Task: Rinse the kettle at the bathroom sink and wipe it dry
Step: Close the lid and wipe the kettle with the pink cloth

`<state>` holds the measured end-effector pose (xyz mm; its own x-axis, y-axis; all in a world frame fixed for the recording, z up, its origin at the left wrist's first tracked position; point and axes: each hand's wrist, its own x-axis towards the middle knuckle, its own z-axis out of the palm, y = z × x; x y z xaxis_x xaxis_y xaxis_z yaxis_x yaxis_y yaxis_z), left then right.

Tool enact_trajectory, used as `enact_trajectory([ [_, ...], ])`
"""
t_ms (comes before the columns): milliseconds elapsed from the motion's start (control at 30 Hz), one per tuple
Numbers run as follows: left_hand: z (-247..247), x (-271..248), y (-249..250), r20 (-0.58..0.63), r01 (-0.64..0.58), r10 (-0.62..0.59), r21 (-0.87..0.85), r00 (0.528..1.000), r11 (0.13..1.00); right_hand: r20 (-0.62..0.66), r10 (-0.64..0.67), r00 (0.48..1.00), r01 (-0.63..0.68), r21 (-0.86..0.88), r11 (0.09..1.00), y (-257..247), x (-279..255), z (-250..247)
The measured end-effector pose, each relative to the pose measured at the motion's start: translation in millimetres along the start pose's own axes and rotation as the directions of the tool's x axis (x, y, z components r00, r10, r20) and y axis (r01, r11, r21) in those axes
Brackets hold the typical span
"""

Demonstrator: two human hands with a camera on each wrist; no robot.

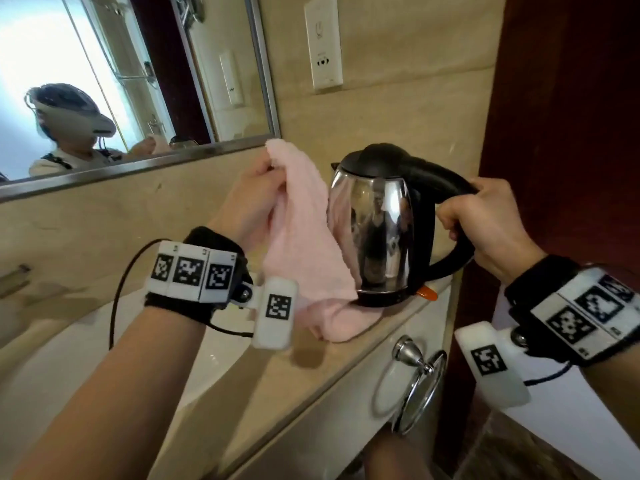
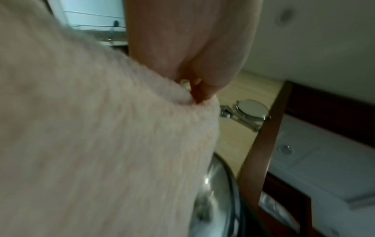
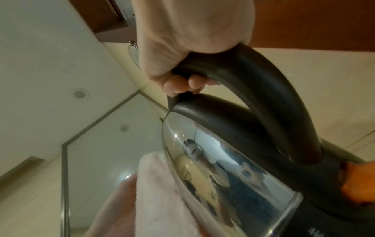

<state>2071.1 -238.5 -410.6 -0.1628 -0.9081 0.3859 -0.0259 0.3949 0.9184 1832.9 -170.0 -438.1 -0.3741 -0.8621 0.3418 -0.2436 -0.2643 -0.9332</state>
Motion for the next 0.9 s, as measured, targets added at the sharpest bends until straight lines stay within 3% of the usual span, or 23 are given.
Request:
enact_trajectory([
  [67,5.3,1.4,-2.6,0.051,0.012,-0.021,0.178,0.998,0.984,0.023,0.015,1.0,-0.016,0.027,1.0,-4.7,-3.6,7.2],
  [100,11.5,-1.6,-5.6,0.058,0.049,-0.059,0.169,0.997,0.984,0.036,0.019,0.999,-0.02,0.033,0.999,-6.8,-4.9,10.9],
  [200,20.2,-13.6,-16.3,0.012,0.157,-0.156,-0.052,0.988,0.986,0.048,0.03,0.998,-0.033,0.063,0.997,-13.4,-5.6,21.1],
  [400,11.7,-24.9,-44.7,0.013,0.308,-0.31,-0.18,0.951,0.934,0.046,-0.016,0.999,0.013,0.065,0.998,-22.6,-4.1,25.1],
  [600,15.9,-29.8,-62.3,0.099,0.504,-0.503,-0.343,0.859,0.793,0.052,0.001,0.999,-0.004,0.066,0.998,-27.2,-3.9,19.6],
  [767,22.5,-31.1,-65.2,0.127,0.459,-0.45,-0.418,0.884,0.784,0.027,0.028,0.999,-0.031,0.082,0.996,-26.8,-2.9,20.1],
  [900,37.1,-37.7,-52.9,0.039,0.31,-0.322,-0.402,0.946,0.862,-0.017,0.032,0.999,-0.03,0.09,0.995,-26.9,1.9,24.2],
])
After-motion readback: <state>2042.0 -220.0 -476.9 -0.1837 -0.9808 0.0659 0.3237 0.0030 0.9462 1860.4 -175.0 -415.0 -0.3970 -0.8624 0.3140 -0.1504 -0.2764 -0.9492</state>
